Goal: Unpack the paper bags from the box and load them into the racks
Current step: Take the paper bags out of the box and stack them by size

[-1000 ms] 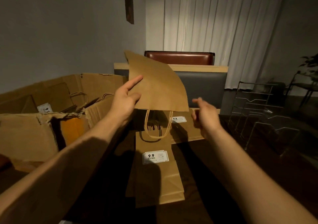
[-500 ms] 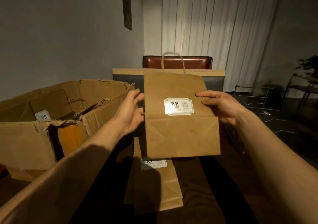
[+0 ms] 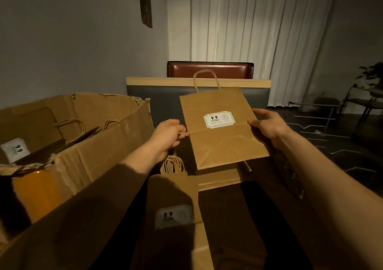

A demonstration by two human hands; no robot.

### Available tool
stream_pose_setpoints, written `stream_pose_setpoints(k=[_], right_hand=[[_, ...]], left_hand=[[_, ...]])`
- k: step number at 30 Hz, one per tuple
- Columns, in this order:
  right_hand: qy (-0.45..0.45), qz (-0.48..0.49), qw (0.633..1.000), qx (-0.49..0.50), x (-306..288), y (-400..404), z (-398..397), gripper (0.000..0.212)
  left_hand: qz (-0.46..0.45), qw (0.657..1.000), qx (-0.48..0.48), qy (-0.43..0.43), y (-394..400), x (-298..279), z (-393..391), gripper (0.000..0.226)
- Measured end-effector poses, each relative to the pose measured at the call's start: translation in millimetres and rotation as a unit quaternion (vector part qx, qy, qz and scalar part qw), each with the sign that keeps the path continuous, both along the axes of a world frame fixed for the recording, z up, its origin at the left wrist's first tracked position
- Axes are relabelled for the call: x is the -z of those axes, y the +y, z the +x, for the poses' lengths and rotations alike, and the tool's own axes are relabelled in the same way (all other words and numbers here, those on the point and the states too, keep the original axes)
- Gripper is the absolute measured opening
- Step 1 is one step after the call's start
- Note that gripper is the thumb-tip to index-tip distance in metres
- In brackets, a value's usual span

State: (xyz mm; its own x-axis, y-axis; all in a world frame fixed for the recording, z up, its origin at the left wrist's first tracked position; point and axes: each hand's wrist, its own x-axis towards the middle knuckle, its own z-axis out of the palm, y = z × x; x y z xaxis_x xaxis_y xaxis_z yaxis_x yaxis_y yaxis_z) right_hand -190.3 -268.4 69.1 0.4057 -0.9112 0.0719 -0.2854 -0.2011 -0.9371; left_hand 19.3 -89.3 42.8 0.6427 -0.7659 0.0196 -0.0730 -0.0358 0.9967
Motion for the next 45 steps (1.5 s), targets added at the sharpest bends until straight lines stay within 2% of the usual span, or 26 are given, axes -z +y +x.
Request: stream_pose_setpoints(k=[3,6,9,12,16,18,21,25,27,30,32,34,38,39,41,45], right_hand=[[0.062,0.016,0.998,0.009,32.5,-33.0,31.9,0.049],[0.149,0.020,0.989,0.001,77.1,-57.5,59.2,0.038],[0.245,0.036,0.969,-0.021,110.8,-72.1,74.6,0.021],[0.291,0.056,0.954,-0.032,117.4,-74.3,80.9,0.024],[0.287,0.097,0.953,-0.026,110.1,-70.9,85.9,0.024],[0.291,0.091,0.952,-0.021,111.7,-71.9,87.5,0.022],[0.278,0.090,0.956,-0.003,115.9,-74.5,85.7,0.021],[0.225,0.101,0.969,0.025,125.6,-79.4,80.9,0.014],[0.213,0.087,0.973,0.031,129.5,-82.0,78.5,0.012],[0.185,0.097,0.977,0.045,133.7,-89.5,70.7,0.013],[0.161,0.098,0.980,0.058,138.7,-93.6,63.4,0.015],[0.134,0.100,0.984,0.062,142.3,-96.8,55.5,0.031],[0.034,0.115,0.990,0.068,129.1,-97.4,34.5,0.093],[-0.002,0.116,0.991,0.062,124.1,-97.1,29.3,0.095],[-0.070,0.086,0.993,0.051,112.3,-88.9,19.0,0.077],[-0.151,-0.067,0.985,0.054,91.6,-58.8,0.6,0.068]], left_hand=[[0.143,0.980,-0.011,-0.135,-4.3,24.9,25.8,0.025],[0.252,0.943,0.025,-0.216,-11.0,46.2,42.5,0.025],[0.302,0.911,0.034,-0.280,-22.5,54.1,54.4,0.022],[0.337,0.890,0.030,-0.305,-43.7,52.7,65.7,0.014],[0.372,0.891,0.062,-0.253,-79.4,51.3,70.5,0.014],[0.389,0.900,0.065,-0.187,-102.0,56.8,76.8,0.012],[0.419,0.905,0.055,-0.052,-125.3,58.6,90.9,0.024],[0.433,0.901,0.007,0.002,-144.3,72.9,104.3,0.043],[0.399,0.915,0.025,0.050,-149.6,74.6,93.6,0.041],[0.317,0.938,0.062,0.126,-159.9,72.4,71.6,0.016],[0.279,0.943,0.068,0.166,-166.4,71.9,58.8,0.011],[0.230,0.956,0.052,0.174,-171.3,71.6,47.4,0.023],[0.048,0.992,0.043,0.112,-173.5,55.2,21.7,0.030],[0.006,0.994,0.046,0.096,-169.3,47.2,15.7,0.030],[-0.061,0.995,0.063,0.057,-156.0,34.5,6.8,0.031],[-0.152,0.985,0.081,0.029,-128.2,33.0,-5.7,0.036]])
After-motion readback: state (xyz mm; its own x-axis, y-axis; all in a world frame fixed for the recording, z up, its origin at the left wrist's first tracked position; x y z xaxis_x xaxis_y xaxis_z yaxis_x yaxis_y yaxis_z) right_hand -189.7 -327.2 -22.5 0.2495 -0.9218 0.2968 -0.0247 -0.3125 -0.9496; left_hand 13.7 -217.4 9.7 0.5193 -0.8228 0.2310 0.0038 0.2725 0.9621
